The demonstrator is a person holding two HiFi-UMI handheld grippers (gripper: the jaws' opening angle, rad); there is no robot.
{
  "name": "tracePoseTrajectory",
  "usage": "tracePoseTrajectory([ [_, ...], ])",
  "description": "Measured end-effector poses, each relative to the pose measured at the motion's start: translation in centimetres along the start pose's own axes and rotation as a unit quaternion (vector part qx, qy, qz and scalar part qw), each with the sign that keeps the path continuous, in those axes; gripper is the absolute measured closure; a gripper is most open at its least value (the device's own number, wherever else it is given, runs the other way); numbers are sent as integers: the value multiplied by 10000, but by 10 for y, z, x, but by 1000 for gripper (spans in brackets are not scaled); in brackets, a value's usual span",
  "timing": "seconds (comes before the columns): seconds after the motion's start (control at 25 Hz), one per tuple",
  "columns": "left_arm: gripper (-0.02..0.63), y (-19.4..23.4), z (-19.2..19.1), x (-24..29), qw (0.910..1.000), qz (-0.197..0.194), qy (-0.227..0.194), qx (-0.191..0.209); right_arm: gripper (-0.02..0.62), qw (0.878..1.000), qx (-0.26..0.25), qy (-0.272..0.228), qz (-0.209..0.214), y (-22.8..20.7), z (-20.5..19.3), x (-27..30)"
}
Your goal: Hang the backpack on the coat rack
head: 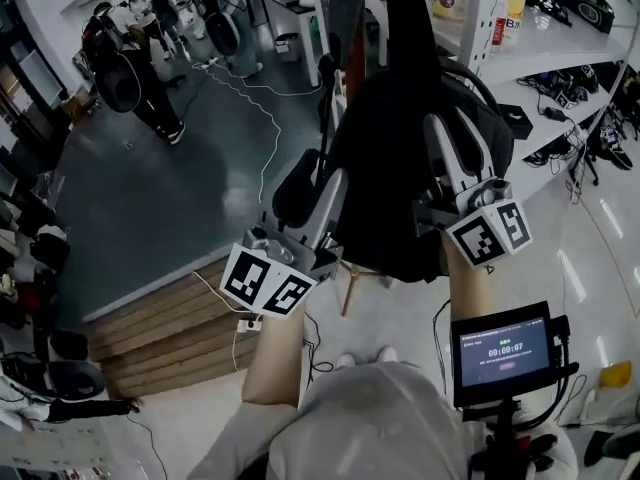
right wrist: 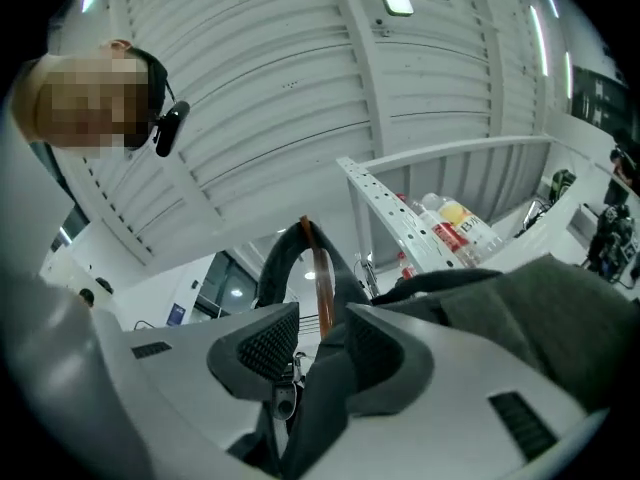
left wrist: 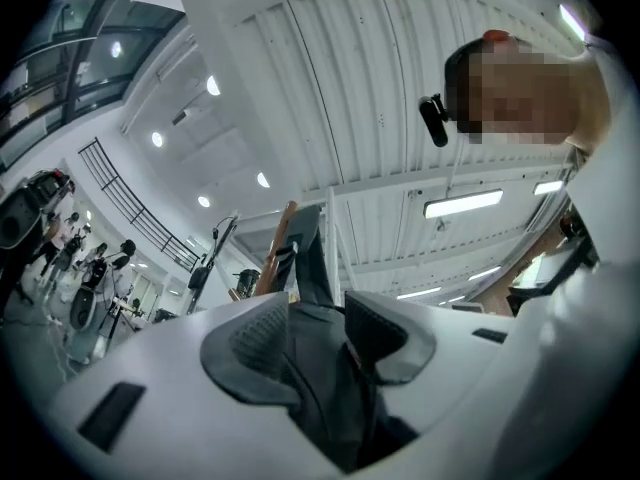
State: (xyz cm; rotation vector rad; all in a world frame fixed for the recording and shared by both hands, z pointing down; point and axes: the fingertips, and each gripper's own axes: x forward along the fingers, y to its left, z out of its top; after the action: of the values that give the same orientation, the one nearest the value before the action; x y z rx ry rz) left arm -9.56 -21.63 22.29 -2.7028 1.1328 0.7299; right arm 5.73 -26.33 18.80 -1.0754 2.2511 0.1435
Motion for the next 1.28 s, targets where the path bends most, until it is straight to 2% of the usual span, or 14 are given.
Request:
tracePoseTrajectory([
  [0.12,445,-8,-14,-10,9998,-65,147,100,465,9999,67,142,5,2,-17,-19],
  [0.28,445,-15,-41,-19,9993,-133,351,47,465,9991,271,292,146,11,-46,-39],
  [0.52,445,-31,-72,-24,9969,-255,588,-453,465,9954,599,693,270,29,-81,-59],
  [0.68,445,-43,-88,-25,9955,-353,759,-436,465,9905,1122,749,275,32,-95,-70],
  [1.28,445,-35,-104,-50,9921,-302,868,-852,465,9920,897,864,188,31,-95,-84],
])
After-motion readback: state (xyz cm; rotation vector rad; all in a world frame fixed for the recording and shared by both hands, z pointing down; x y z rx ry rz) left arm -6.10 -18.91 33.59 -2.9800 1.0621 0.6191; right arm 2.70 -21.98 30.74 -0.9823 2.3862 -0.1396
